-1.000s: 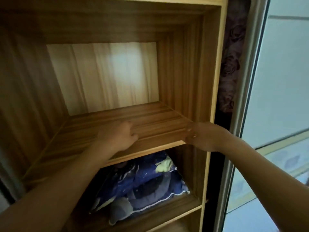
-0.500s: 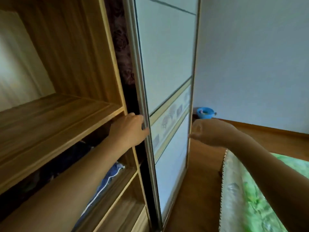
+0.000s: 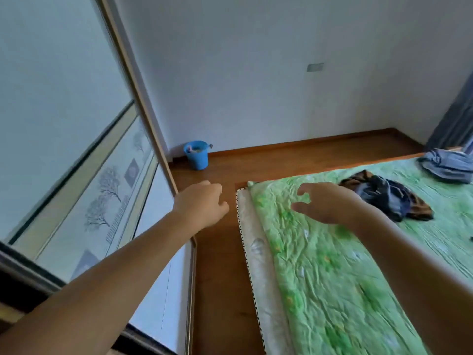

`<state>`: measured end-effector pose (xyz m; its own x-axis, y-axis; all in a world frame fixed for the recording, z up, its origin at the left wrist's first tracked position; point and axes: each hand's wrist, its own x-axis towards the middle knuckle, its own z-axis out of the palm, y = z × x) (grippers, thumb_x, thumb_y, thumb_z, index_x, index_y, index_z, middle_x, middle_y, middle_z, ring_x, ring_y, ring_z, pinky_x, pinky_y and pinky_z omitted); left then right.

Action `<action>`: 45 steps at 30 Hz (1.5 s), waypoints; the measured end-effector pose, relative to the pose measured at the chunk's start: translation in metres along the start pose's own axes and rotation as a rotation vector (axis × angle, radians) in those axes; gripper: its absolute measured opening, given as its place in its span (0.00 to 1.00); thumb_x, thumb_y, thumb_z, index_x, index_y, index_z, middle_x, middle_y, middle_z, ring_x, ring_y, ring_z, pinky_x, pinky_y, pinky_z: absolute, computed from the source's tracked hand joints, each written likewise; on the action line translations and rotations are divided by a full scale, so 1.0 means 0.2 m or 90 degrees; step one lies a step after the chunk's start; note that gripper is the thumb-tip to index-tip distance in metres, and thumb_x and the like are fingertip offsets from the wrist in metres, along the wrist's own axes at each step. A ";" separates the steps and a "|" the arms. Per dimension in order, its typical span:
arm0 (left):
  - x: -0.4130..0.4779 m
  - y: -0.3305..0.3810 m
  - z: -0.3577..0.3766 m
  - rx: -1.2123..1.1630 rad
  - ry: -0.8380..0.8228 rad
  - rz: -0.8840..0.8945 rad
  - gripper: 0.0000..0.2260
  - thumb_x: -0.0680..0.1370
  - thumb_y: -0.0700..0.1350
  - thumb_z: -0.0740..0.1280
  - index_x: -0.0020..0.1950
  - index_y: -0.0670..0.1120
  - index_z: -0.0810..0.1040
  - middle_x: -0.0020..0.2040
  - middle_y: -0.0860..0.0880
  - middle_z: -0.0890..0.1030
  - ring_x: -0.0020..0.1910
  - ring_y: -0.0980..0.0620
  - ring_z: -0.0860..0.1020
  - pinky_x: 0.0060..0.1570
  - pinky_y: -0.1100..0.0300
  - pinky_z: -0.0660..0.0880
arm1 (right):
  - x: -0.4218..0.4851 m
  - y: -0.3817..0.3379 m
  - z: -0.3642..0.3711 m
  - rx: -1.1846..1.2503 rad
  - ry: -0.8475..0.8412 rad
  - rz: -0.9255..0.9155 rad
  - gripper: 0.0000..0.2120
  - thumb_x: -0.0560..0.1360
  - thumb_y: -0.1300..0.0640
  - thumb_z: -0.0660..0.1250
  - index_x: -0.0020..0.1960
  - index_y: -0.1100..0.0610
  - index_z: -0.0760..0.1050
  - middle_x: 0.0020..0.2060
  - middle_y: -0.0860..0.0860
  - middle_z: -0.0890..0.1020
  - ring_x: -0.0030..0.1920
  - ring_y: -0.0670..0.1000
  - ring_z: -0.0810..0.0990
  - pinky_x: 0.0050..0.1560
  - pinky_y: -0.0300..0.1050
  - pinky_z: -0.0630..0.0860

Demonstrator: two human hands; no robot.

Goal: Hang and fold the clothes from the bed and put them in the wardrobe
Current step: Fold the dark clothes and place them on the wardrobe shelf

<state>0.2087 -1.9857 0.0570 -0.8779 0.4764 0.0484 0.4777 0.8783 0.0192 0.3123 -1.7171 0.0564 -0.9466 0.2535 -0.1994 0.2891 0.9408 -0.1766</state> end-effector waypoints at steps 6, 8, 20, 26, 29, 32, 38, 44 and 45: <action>0.35 0.36 0.16 -0.003 -0.061 0.151 0.14 0.78 0.59 0.59 0.57 0.53 0.75 0.53 0.52 0.75 0.49 0.49 0.75 0.42 0.53 0.73 | 0.01 0.34 0.09 0.009 -0.008 0.129 0.29 0.76 0.31 0.60 0.71 0.45 0.70 0.66 0.49 0.78 0.64 0.54 0.78 0.57 0.52 0.77; 0.43 0.52 0.22 0.007 -0.087 0.212 0.15 0.78 0.59 0.59 0.58 0.52 0.75 0.54 0.51 0.75 0.51 0.48 0.76 0.46 0.52 0.75 | -0.05 0.45 0.13 0.011 -0.010 0.179 0.28 0.76 0.32 0.61 0.70 0.45 0.71 0.64 0.49 0.79 0.61 0.55 0.79 0.55 0.52 0.78; 0.39 1.55 0.60 -0.008 -0.189 0.693 0.20 0.77 0.58 0.63 0.64 0.49 0.76 0.60 0.44 0.77 0.59 0.41 0.76 0.47 0.52 0.73 | -0.77 0.78 0.46 0.128 0.017 0.606 0.25 0.76 0.34 0.64 0.68 0.45 0.73 0.62 0.53 0.80 0.59 0.57 0.79 0.57 0.51 0.79; 0.13 1.76 0.79 -0.001 -0.261 0.898 0.18 0.77 0.56 0.63 0.63 0.49 0.76 0.59 0.44 0.78 0.58 0.41 0.77 0.50 0.51 0.76 | -1.11 0.63 0.66 0.217 0.008 0.810 0.25 0.76 0.37 0.65 0.68 0.49 0.74 0.66 0.56 0.78 0.65 0.58 0.77 0.62 0.53 0.76; -0.02 1.80 0.89 0.006 -0.297 0.970 0.16 0.77 0.54 0.64 0.60 0.47 0.76 0.58 0.43 0.77 0.57 0.40 0.78 0.48 0.53 0.75 | -1.26 0.54 0.76 0.256 0.008 0.873 0.22 0.76 0.37 0.61 0.64 0.48 0.74 0.67 0.53 0.77 0.64 0.57 0.77 0.60 0.55 0.76; -0.16 1.81 0.98 0.024 -0.316 1.005 0.14 0.77 0.53 0.64 0.58 0.47 0.76 0.57 0.43 0.76 0.57 0.40 0.77 0.43 0.53 0.73 | -1.38 0.45 0.86 0.298 0.000 0.944 0.23 0.76 0.37 0.62 0.65 0.49 0.73 0.65 0.54 0.79 0.62 0.58 0.78 0.57 0.53 0.77; -0.27 1.86 1.07 0.033 -0.316 0.991 0.15 0.77 0.54 0.64 0.59 0.47 0.75 0.59 0.44 0.76 0.57 0.41 0.77 0.42 0.54 0.70 | -1.50 0.50 0.94 0.309 0.009 0.961 0.25 0.77 0.40 0.62 0.70 0.49 0.71 0.66 0.54 0.78 0.64 0.59 0.77 0.56 0.53 0.76; -0.02 1.78 1.08 0.020 -0.351 0.855 0.18 0.76 0.56 0.64 0.61 0.48 0.74 0.60 0.45 0.76 0.60 0.41 0.76 0.50 0.49 0.75 | -1.23 0.71 0.90 0.279 -0.013 0.844 0.23 0.78 0.40 0.62 0.68 0.50 0.72 0.64 0.55 0.79 0.61 0.58 0.79 0.54 0.53 0.78; 0.06 1.74 1.08 0.021 -0.345 0.835 0.19 0.76 0.56 0.64 0.62 0.48 0.74 0.61 0.45 0.75 0.60 0.41 0.76 0.50 0.49 0.75 | -1.15 0.73 0.89 0.271 -0.017 0.829 0.24 0.77 0.40 0.62 0.69 0.50 0.71 0.65 0.55 0.79 0.62 0.58 0.79 0.54 0.52 0.78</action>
<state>0.3573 -1.6650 -0.1518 0.2866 0.8835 -0.3704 0.9490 -0.2089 0.2361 0.5977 -1.6780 -0.0947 0.0423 0.8843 -0.4649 0.9851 -0.1145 -0.1283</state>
